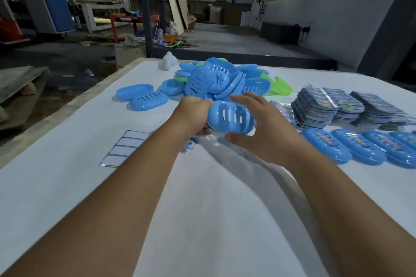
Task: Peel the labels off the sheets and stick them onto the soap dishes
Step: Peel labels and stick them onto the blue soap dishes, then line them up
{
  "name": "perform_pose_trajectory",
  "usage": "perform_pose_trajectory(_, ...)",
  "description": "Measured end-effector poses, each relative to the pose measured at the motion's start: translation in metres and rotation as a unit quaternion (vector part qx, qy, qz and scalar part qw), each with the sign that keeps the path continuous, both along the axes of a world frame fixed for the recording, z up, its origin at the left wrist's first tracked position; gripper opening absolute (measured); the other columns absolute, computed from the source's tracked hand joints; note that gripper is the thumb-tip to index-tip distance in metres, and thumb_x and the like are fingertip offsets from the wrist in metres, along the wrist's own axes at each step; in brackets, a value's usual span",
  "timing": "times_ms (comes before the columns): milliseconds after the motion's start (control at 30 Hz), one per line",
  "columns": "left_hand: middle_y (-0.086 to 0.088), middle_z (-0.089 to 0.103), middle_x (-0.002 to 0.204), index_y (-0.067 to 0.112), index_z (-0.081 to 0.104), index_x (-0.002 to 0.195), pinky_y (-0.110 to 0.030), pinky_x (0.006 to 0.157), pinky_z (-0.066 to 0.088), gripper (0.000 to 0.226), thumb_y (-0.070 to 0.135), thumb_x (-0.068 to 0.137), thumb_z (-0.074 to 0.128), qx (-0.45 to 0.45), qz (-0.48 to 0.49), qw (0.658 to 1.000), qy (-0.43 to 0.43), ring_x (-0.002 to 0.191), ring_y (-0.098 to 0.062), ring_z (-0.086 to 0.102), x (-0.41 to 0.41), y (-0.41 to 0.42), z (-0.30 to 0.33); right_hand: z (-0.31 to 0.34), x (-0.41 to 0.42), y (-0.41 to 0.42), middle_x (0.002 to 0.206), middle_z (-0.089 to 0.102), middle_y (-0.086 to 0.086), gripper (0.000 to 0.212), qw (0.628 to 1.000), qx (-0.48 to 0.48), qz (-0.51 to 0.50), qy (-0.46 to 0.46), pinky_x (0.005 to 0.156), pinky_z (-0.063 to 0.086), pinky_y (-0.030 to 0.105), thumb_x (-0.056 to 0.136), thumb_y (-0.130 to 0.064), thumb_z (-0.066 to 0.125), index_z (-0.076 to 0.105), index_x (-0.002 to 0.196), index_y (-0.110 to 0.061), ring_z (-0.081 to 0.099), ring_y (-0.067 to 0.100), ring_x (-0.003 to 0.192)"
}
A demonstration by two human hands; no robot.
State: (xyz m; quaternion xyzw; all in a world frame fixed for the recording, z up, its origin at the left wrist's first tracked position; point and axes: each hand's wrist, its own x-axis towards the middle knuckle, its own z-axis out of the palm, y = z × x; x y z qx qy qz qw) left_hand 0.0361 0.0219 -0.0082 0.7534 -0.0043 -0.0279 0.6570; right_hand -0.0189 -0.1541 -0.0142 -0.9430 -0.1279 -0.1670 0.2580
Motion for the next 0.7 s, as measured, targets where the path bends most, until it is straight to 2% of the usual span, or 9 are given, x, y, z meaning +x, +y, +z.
perform_pose_trajectory(67,-0.009,0.068,0.078,0.017,0.063,0.086,-0.028,0.055,0.049,0.018,0.024,0.098,0.051,-0.010,-0.013,0.999,0.032,0.064,-0.023,0.062,-0.001,-0.003,-0.001,-0.001,0.001,-0.001,0.153,0.043,-0.008,0.078,1.000,-0.008,0.009,0.008,0.115,0.035,0.036,0.078,-0.043,0.083,0.047,0.147,-0.037,0.041,0.019,0.139)
perform_pose_trajectory(133,-0.010,0.064,0.075,0.016,0.063,0.088,-0.032,0.059,0.043,0.018,0.024,0.096,0.050,-0.003,-0.018,0.999,0.044,0.059,-0.024,0.056,-0.001,-0.004,-0.002,-0.003,0.002,-0.002,0.145,0.049,-0.008,0.074,1.000,-0.022,0.007,0.021,0.107,0.038,0.033,0.079,-0.047,0.082,0.048,0.145,-0.039,0.046,0.018,0.132)
perform_pose_trajectory(200,-0.009,0.064,0.069,0.011,0.066,0.090,-0.033,0.057,0.046,0.025,0.030,0.096,0.050,0.057,-0.013,0.998,0.007,0.055,-0.025,0.057,-0.002,-0.002,-0.004,-0.004,0.003,-0.003,0.140,0.053,-0.007,0.073,0.999,-0.039,0.000,0.035,0.098,0.039,0.031,0.079,-0.054,0.079,0.047,0.144,-0.041,0.048,0.018,0.127)
perform_pose_trajectory(233,-0.008,0.066,0.070,0.009,0.067,0.088,-0.035,0.061,0.051,0.031,0.034,0.096,0.050,0.123,0.000,0.992,-0.038,0.060,-0.026,0.061,-0.002,0.001,-0.005,-0.004,0.004,-0.004,0.139,0.054,-0.007,0.073,0.998,-0.046,-0.004,0.043,0.095,0.039,0.031,0.080,-0.056,0.077,0.046,0.144,-0.042,0.049,0.018,0.125)
perform_pose_trajectory(300,-0.007,0.069,0.076,0.010,0.068,0.083,-0.038,0.071,0.054,0.037,0.039,0.097,0.050,0.283,0.052,0.946,-0.148,0.074,-0.027,0.065,-0.002,0.007,-0.007,-0.005,0.004,-0.006,0.138,0.055,-0.005,0.070,0.996,-0.065,-0.013,0.061,0.092,0.039,0.032,0.082,-0.059,0.073,0.045,0.144,-0.042,0.050,0.020,0.124)
perform_pose_trajectory(367,-0.005,0.067,0.089,0.015,0.066,0.088,-0.038,0.075,0.054,0.033,0.041,0.098,0.050,0.407,0.113,0.884,-0.201,0.084,-0.026,0.062,-0.002,0.014,-0.006,-0.007,0.004,-0.008,0.139,0.054,-0.003,0.067,0.991,-0.096,-0.015,0.087,0.091,0.039,0.032,0.086,-0.059,0.069,0.044,0.145,-0.042,0.051,0.024,0.125)
perform_pose_trajectory(500,-0.002,0.059,0.115,0.022,0.061,0.114,-0.037,0.073,0.045,0.042,0.057,0.091,0.054,0.543,0.115,0.824,-0.115,0.106,-0.024,0.055,0.002,0.025,-0.002,-0.008,0.001,-0.008,0.143,0.055,0.000,0.063,0.983,-0.132,-0.015,0.124,0.102,0.044,0.039,0.090,-0.058,0.061,0.042,0.147,-0.039,0.052,0.028,0.128)
perform_pose_trajectory(600,0.000,0.061,0.110,0.024,0.059,0.117,-0.034,0.067,0.042,0.050,0.063,0.085,0.058,0.570,0.079,0.815,-0.069,0.096,-0.021,0.057,0.000,0.029,0.000,-0.006,-0.001,-0.006,0.144,0.054,0.002,0.066,0.983,-0.129,-0.016,0.128,0.104,0.043,0.040,0.089,-0.062,0.061,0.041,0.148,-0.040,0.050,0.029,0.130)
perform_pose_trajectory(700,0.003,0.059,0.095,0.024,0.060,0.117,-0.030,0.062,0.041,0.046,0.052,0.081,0.068,0.556,0.064,0.827,-0.053,0.088,-0.019,0.057,-0.003,0.030,0.001,-0.005,-0.003,-0.006,0.146,0.051,0.000,0.072,0.982,-0.128,-0.017,0.136,0.108,0.041,0.042,0.085,-0.069,0.060,0.039,0.148,-0.042,0.047,0.028,0.133)
